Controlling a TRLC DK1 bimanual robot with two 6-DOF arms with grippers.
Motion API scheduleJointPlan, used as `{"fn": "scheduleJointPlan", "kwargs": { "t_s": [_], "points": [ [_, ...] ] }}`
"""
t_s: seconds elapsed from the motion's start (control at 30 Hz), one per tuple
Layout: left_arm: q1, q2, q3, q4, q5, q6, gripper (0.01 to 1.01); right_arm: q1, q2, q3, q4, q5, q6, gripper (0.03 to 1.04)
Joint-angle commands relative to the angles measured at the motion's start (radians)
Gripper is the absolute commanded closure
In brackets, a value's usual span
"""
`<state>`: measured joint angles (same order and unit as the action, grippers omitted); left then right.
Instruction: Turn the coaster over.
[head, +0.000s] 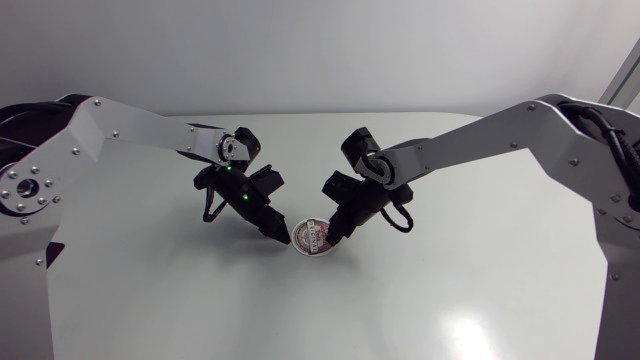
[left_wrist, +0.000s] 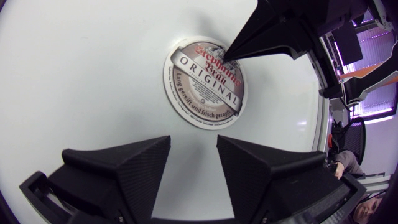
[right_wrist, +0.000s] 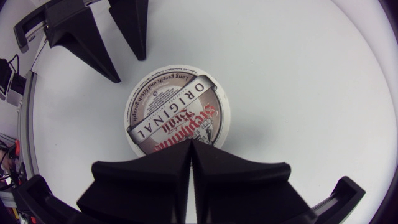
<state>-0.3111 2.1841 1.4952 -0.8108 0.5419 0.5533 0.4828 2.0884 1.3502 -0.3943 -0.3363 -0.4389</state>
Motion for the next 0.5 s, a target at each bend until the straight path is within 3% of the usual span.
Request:
{"fn": "scheduleJointPlan", "kwargs": {
  "t_s": [0.0, 0.47],
  "points": [
    [0.007, 0.057, 0.045, -0.027, -0.002, -0.004, 0.402, -0.004, 0.050, -0.010, -0.018, 0.005, -0.017, 1.02],
    [-0.060, 0.138, 0.145, -0.108, 0.076, -0.093, 0.407, -0.004, 0.032, -0.052, -0.005, 0.000, -0.018, 1.02]
  ]
}}
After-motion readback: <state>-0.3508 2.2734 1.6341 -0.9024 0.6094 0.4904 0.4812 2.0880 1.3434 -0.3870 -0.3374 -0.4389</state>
